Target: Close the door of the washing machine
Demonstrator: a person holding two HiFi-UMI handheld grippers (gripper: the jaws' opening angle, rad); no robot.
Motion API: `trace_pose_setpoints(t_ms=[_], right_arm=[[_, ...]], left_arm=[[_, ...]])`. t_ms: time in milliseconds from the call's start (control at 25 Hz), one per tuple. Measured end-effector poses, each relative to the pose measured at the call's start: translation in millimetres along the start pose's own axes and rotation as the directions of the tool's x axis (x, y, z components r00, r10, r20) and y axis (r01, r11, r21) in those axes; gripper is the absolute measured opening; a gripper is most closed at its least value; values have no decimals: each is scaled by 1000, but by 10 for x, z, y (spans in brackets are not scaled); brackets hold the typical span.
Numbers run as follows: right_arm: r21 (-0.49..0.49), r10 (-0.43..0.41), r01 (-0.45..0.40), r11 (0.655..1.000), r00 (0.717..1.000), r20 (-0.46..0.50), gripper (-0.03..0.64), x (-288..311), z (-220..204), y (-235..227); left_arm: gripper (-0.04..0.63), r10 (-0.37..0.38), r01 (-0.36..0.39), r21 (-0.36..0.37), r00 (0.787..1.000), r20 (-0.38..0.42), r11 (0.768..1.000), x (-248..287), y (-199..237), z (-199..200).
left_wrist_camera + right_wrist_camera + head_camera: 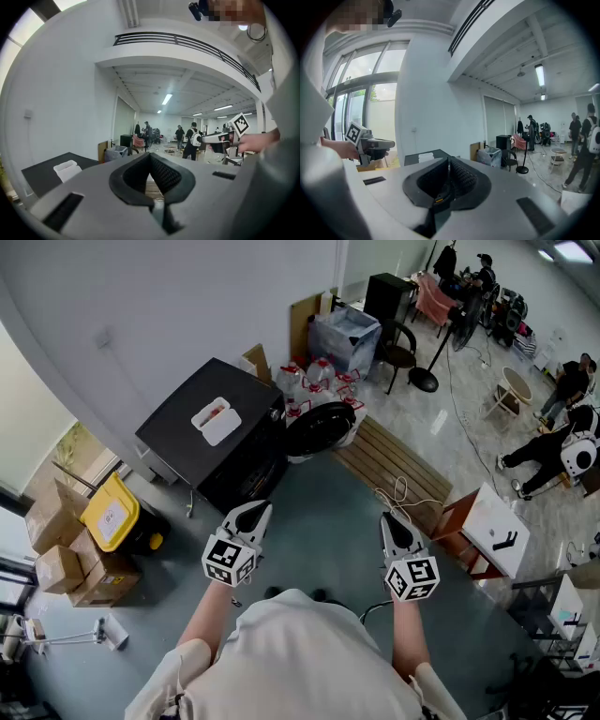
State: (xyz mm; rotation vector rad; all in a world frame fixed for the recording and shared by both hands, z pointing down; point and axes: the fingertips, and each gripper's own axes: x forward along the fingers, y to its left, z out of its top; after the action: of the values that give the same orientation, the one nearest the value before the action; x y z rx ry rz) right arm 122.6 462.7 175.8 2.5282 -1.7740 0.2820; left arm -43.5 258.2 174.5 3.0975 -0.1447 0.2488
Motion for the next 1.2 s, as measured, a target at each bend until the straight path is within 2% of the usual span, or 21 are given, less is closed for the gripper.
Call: trace_pose_setpoints(t_ms=[720, 1200], right_arm=[[5, 26, -26, 1000, 1000, -1, 40, -5, -20, -85], [17, 38, -37, 999, 999, -27, 43, -118, -188, -366]], left_arm=[[8, 29, -29, -13, 999, -24, 999, 51, -108, -65], [8, 67, -68, -30, 997, -49, 997, 153, -373, -195]])
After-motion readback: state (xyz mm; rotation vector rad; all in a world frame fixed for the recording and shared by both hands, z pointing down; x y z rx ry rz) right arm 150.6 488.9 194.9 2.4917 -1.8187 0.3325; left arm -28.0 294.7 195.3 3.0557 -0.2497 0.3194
